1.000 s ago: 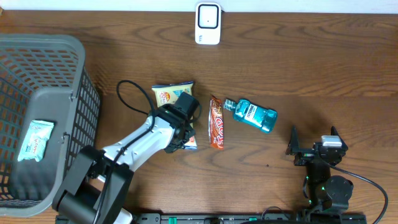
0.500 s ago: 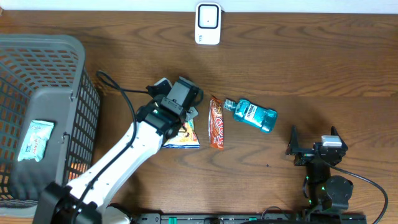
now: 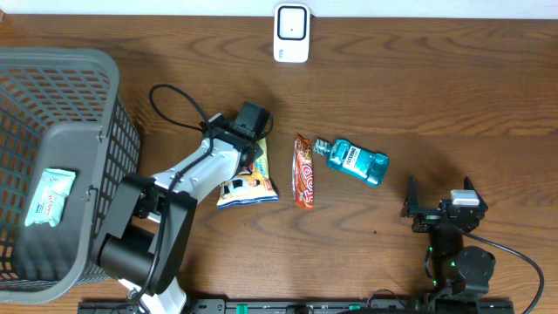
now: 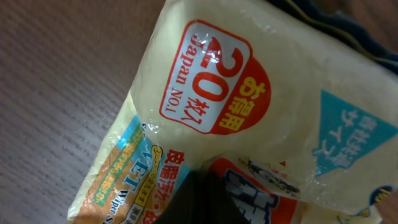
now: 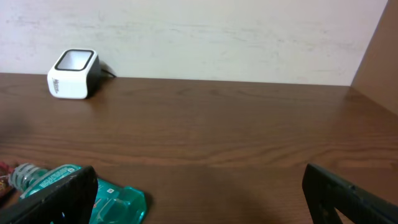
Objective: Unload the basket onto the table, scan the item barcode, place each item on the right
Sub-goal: 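Carry the yellow snack bag out and lay it left of the snack bar, then reach into the basket and grasp the pale wet-wipes pack with left gripper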
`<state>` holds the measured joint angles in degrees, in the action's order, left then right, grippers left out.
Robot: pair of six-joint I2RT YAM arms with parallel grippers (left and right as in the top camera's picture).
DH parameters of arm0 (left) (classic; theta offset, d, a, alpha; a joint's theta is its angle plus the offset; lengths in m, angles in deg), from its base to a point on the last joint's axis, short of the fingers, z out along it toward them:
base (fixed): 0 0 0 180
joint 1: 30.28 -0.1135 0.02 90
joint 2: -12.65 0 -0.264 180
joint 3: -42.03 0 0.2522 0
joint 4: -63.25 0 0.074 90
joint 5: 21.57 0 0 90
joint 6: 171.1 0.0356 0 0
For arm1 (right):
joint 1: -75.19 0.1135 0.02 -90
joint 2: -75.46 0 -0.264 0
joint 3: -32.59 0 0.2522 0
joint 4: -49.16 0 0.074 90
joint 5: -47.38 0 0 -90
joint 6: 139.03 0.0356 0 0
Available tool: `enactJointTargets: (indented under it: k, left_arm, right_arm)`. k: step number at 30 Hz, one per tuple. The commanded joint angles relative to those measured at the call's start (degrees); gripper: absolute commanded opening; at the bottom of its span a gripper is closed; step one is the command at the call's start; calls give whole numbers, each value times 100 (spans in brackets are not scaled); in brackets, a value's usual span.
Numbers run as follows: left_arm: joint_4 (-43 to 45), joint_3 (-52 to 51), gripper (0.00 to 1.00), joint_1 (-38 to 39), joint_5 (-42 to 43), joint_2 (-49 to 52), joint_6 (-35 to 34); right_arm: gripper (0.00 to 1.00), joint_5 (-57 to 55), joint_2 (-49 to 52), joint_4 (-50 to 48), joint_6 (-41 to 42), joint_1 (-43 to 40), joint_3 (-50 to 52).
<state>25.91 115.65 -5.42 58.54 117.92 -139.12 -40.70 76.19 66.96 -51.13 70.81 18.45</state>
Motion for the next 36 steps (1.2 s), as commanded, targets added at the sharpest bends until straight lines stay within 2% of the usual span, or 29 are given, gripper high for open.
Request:
enactJointTargets:
  k: [1, 5, 14, 16, 17, 18, 21, 22, 24, 27, 28, 33, 36]
  left_arm:
    - [-24, 9, 7, 164, 31, 295, 271]
    - [-31, 337, 7, 584, 15, -350, 1132]
    - [-153, 400, 7, 1193, -479, -1698, 1198]
    - [-164, 415, 11, 1178, -485, -1996, 1355]
    - [-168, 444, 17, 1147, -485, -2162, 1526]
    - [-210, 498, 28, 1104, -492, -2332, 1690]
    - [-874, 1080, 77, 826, -1034, -3073, 2131]
    - [-1058, 1266, 86, 739, -1222, -3213, 2221]
    - [-1445, 1681, 95, 483, -1613, -3471, 2358]
    - [-2031, 2354, 98, -140, -2048, -3757, 2459]
    - [-2339, 2695, 98, -767, -2103, -3886, 2422]
    - [-3093, 2846, 98, -2636, -1993, -3980, 1257]
    - [-3565, 2817, 98, -3873, -1362, -3679, 804]
  right_arm:
    - [99, -4, -9, 24, -28, -35, 7]
    - [99, -7, -7, 24, -28, -35, 7]
    - [99, -7, -9, 24, -28, -35, 7]
    - [99, -7, -9, 24, -28, -35, 7]
    - [99, -7, -9, 24, -28, -35, 7]
    - [99, -7, -9, 22, -28, -35, 7]
    - [99, -7, -9, 24, -28, -35, 7]
    - [99, -7, -9, 24, -28, -35, 7]
    - [99, -7, -9, 24, -28, -35, 7]
    - [99, -7, -9, 24, -28, -35, 7]
    - [99, -7, -9, 24, -28, -35, 7]
    - [99, -7, -9, 24, -28, -35, 7]
    - [99, -7, -9, 22, -28, -35, 7]
